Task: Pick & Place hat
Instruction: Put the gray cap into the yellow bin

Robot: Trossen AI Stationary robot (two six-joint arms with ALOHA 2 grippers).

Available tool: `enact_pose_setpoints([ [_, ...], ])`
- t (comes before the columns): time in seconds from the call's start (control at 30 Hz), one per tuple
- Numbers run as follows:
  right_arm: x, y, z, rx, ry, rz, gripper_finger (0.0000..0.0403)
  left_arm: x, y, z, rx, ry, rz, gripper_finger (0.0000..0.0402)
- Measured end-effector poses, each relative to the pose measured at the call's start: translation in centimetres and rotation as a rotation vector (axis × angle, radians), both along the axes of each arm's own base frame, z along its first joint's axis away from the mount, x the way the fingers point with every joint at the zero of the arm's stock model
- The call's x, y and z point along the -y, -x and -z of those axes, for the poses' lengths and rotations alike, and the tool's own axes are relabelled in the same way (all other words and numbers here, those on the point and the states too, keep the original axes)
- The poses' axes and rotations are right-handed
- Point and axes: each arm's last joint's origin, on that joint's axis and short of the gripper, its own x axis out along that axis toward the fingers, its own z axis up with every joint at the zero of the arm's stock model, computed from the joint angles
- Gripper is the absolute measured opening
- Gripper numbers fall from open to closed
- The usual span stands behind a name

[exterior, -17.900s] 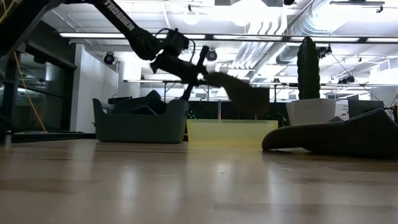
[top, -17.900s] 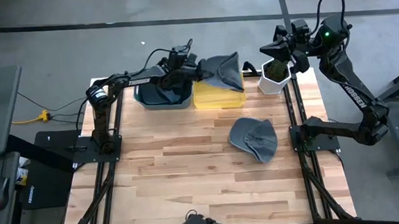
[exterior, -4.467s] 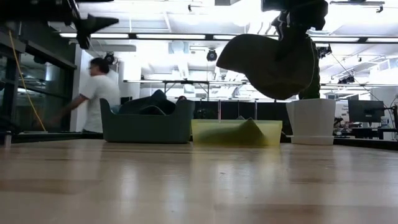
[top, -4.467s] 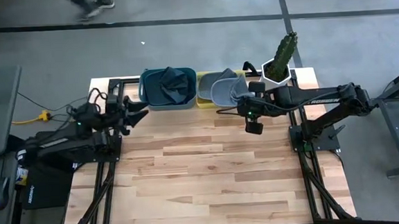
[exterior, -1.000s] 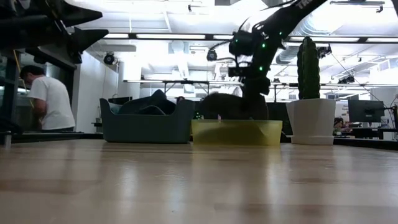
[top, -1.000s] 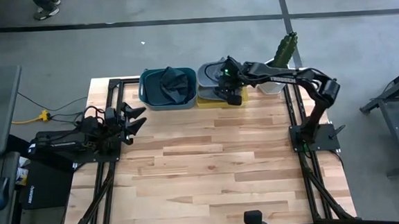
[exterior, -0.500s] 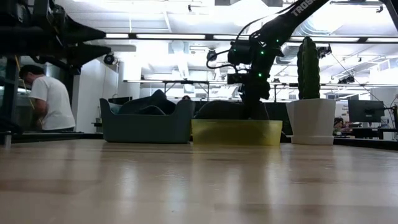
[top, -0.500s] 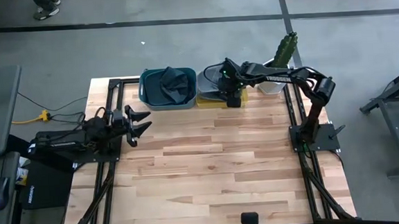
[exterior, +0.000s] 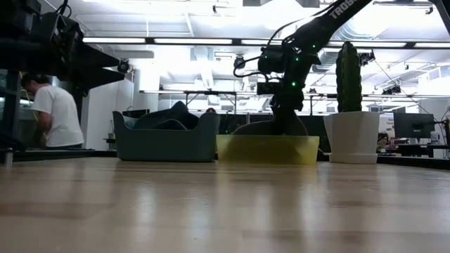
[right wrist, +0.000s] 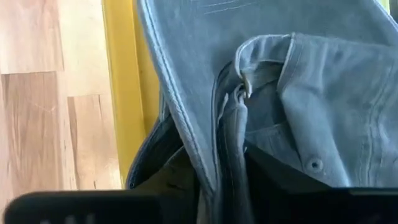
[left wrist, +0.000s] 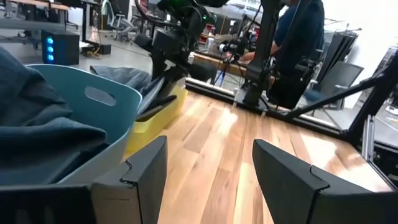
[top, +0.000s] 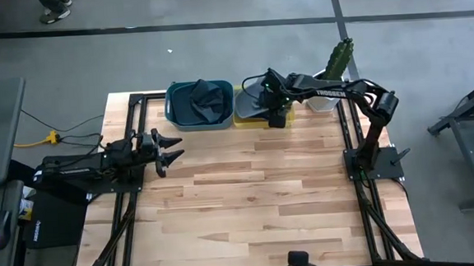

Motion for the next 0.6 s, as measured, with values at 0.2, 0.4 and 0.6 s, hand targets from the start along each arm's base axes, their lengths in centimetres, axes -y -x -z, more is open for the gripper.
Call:
enact_pose_setpoints([
  [0.2,0.3,0.3,0.0,0.002,-0.02,0.018,0.0131,0.0,0.0,0.0,-0.007,0.001,0.003,0.0213],
  [0.4,-0.1,0.7,-0.1,-0.021,-0.054,0.013,0.0152,0.0,0.0,0.0,-0.006,0.0,0.001,0.0213],
  [0.6,-0.5,1.1,-1.3,0.007,-0.06,0.003,0.0153,0.0,0.0,0.0,-0.006,0.0,-0.001,0.0213],
])
